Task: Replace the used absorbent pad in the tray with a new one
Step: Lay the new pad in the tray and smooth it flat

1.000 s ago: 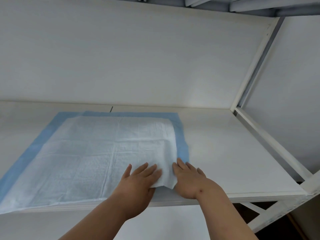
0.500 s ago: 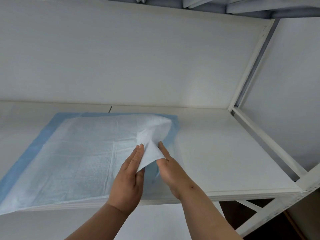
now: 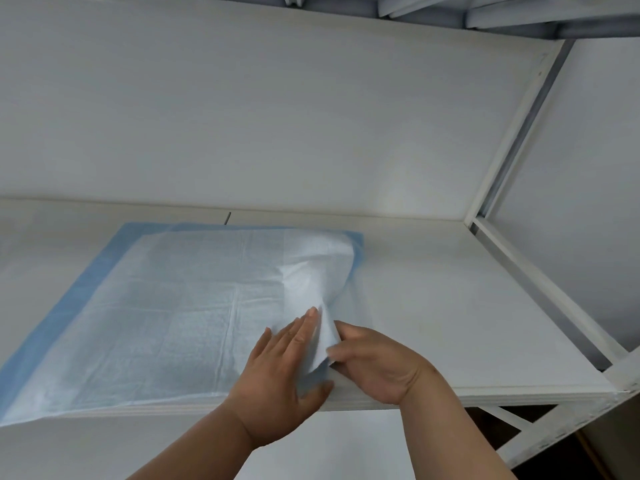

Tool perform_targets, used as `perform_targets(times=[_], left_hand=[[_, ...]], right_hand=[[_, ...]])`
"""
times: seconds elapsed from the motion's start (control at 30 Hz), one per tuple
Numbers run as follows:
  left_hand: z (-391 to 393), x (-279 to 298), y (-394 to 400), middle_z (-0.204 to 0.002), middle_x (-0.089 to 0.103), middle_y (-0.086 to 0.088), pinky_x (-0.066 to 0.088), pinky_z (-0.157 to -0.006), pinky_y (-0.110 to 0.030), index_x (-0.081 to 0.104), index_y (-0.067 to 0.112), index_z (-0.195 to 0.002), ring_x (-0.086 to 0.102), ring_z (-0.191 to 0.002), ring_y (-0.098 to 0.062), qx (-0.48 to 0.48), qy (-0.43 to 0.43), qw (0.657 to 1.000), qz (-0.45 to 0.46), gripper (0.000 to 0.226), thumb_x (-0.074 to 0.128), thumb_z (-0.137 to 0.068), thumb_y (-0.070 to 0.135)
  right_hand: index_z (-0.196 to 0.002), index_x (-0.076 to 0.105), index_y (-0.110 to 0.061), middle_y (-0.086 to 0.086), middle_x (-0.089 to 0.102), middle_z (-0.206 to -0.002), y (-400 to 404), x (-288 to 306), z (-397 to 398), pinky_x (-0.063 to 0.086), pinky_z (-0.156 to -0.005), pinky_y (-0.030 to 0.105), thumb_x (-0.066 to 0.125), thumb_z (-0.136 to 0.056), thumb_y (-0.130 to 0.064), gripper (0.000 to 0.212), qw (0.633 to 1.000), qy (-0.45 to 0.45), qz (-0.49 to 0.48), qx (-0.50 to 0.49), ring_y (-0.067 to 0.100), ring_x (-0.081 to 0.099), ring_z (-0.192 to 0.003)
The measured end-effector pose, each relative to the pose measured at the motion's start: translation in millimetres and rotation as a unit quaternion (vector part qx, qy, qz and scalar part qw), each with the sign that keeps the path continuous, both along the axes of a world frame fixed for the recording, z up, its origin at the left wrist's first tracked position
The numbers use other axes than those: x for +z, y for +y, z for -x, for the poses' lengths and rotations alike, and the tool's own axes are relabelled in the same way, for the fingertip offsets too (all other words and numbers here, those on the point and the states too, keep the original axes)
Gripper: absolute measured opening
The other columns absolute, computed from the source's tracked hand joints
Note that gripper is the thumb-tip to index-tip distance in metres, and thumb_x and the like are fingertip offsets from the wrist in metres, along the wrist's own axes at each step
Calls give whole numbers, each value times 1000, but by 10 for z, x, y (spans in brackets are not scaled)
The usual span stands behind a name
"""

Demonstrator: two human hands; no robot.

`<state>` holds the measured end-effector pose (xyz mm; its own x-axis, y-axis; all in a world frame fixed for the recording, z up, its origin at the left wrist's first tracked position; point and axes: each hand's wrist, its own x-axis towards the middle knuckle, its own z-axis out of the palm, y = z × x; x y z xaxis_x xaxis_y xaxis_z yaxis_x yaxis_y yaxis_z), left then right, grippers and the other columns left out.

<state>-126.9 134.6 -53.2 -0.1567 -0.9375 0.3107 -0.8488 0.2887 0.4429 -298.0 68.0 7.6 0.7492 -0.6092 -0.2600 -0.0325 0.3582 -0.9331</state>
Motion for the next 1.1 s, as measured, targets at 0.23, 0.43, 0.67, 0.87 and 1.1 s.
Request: perform_targets(times=[0.23, 0.43, 0.67, 0.87, 1.1], left_hand=[[170, 55, -95, -154, 27, 14, 24, -117, -29, -22, 36, -146, 27, -141, -6, 86, 37, 996, -5, 103, 33, -70, 78], [155, 62, -137, -156, 24, 16, 34, -111, -30, -14, 57, -141, 32, -140, -8, 50, 53, 997, 26, 72, 32, -88, 41], [85, 46, -73, -160, 3, 18, 10, -121, -39, -6, 59, -143, 3, -147, -1, -62, -34, 997, -19, 59, 23, -94, 42], [87, 80, -62, -157, 29, 2, 35, -108, -52, 19, 42, -150, 34, -141, -17, -119, -172, 978, -11, 66, 42, -88, 42], [126, 89, -101, -158, 27, 3, 31, -110, -57, 17, 49, -147, 31, -143, -18, -130, -224, 963, -70, 64, 40, -88, 55]], right_hand=[[-124, 65, -10, 12, 67, -115, -32, 8, -103, 48, -82, 33, 58, -89, -45, 50, 991, 2, -89, -96, 28, 60, -103], [-119, 68, -9, 19, 69, -115, -146, -19, -105, 49, -101, 45, 56, -94, -37, 39, 982, 26, -97, -159, 33, 66, -105], [-117, 63, -9, 12, 73, -106, -467, -65, -210, 57, -89, 42, 61, -92, -37, 37, 952, 61, -78, -290, 28, 70, -99], [-115, 62, -10, 10, 72, -105, -769, -111, -368, 55, -91, 44, 65, -90, -29, 32, 945, 158, -9, -287, 27, 69, -95], [-127, 57, -10, 9, 66, -119, -1009, -205, -442, 49, -100, 44, 50, -93, -44, 48, 934, 258, 3, -247, 28, 63, -106]])
